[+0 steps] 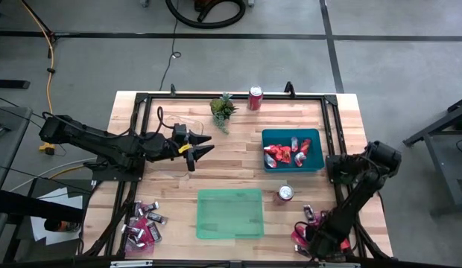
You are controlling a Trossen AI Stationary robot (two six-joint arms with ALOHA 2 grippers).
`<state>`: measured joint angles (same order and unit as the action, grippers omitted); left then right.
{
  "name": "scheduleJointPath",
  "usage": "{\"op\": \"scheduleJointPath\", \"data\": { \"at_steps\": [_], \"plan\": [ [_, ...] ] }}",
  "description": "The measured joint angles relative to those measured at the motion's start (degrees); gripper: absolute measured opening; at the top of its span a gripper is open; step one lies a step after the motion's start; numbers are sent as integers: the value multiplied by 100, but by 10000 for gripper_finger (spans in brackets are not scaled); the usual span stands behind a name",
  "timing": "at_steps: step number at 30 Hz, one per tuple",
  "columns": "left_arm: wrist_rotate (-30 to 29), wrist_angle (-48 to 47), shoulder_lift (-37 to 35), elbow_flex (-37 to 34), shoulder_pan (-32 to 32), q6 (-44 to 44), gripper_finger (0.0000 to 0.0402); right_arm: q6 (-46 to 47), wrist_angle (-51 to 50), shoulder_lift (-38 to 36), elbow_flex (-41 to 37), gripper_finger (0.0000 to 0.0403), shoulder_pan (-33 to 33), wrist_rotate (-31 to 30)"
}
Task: Sort candy
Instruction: Put the orange chocolate into the blue bin
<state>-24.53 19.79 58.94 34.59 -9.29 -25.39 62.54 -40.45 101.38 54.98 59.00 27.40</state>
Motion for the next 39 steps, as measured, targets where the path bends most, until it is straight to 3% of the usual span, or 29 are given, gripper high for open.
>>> {"op": "scheduleJointPath", "data": {
  "at_steps": [3, 7, 9, 14, 20, 23, 27, 31, 35, 39],
  "plan": [
    [-2, -67, 0, 0, 1, 2, 191, 68, -6, 20, 0, 175, 55, -32],
    [-2, -67, 0, 0, 0, 4, 191, 126, -68, 17, 94, 53, 61, -40],
    [-2, -67, 0, 0, 1, 11, 191, -35, -133, -12, 237, 17, 33, -41],
    [-6, -63, 0, 0, 0, 11, 191, -490, -799, -465, 810, 11, -149, -297],
    [-58, -61, 0, 0, 0, 9, 191, -1101, -1883, -1355, 1450, 6, -542, -1454],
    [-85, -28, 0, 0, 0, 7, 191, -1258, -2184, -1852, 1622, 3, -955, -2342],
    [-168, -21, 0, 0, -1, -4, 191, -595, -2775, -2476, 1660, 2, -1730, -4043],
    [-175, -21, 0, 0, 1, -7, 191, -159, -3208, -3120, 1405, 2, -2744, -5188],
    [-177, -21, 0, 0, 0, -4, 191, 14, -3184, -3631, 966, 1, -3874, -5968],
    [-256, -20, 0, 0, -1, -4, 191, -10, -2418, -3827, 414, 1, -5000, -6088]
  ]
}}
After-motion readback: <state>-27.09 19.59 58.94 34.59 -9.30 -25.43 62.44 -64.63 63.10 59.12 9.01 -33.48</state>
